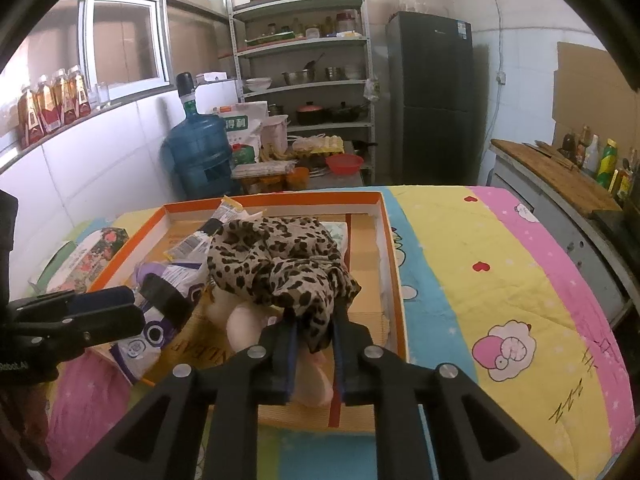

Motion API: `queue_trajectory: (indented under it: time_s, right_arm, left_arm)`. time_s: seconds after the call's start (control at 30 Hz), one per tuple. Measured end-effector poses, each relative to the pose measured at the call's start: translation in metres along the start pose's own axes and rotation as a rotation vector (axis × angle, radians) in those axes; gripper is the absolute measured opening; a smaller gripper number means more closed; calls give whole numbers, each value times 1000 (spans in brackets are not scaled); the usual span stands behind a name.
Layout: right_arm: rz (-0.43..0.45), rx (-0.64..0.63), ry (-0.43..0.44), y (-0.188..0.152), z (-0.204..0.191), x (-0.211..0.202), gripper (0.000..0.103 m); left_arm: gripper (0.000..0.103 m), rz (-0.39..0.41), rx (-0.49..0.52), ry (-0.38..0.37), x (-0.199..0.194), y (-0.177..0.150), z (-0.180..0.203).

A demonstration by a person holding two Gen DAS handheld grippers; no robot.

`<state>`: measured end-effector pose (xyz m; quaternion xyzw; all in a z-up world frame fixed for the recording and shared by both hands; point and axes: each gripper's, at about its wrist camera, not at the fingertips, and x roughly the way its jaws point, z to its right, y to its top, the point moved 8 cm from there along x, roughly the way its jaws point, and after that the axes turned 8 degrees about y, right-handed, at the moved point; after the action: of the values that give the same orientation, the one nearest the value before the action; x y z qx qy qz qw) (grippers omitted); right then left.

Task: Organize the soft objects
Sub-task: 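Open both tools to release the snack bag and leopard cloth into the box, then move both tools back from the box toward the remaining items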

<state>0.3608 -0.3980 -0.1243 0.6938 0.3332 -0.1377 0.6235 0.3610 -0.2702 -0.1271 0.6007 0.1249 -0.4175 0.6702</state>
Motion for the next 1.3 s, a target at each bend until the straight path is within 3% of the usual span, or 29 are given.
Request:
queue_trajectory:
  time_s: [0.2, 0.47, 0.53, 0.6, 0.67, 1.07, 1.3]
  right_arm:
    - [-1, -2, 33, -3, -5, -7, 15]
    - [-3, 34, 61, -10, -10, -21, 16]
    - [-8, 27, 31, -11, -10, -24, 29]
    - [-8, 9, 8, -13, -12, -27, 62]
    - [-4, 7, 15, -13, -14, -30, 72]
    - [47, 0, 4, -23, -45, -59, 73]
    - [158, -84, -34, -29, -102, -96, 73]
  left_arm:
    - [68, 37, -3, 5, -14, -1, -2]
    - [69, 90, -20, 15, -40, -3, -10]
    - [69, 99, -23, 13, -47, -5, -13]
    - [69, 110, -35, 9, -55, -8, -17]
    - [69, 120, -50, 4, -61, -10, -21]
    - [69, 224, -92, 17, -122, -24, -49]
    - [69, 339, -59, 123, -175, -42, -76]
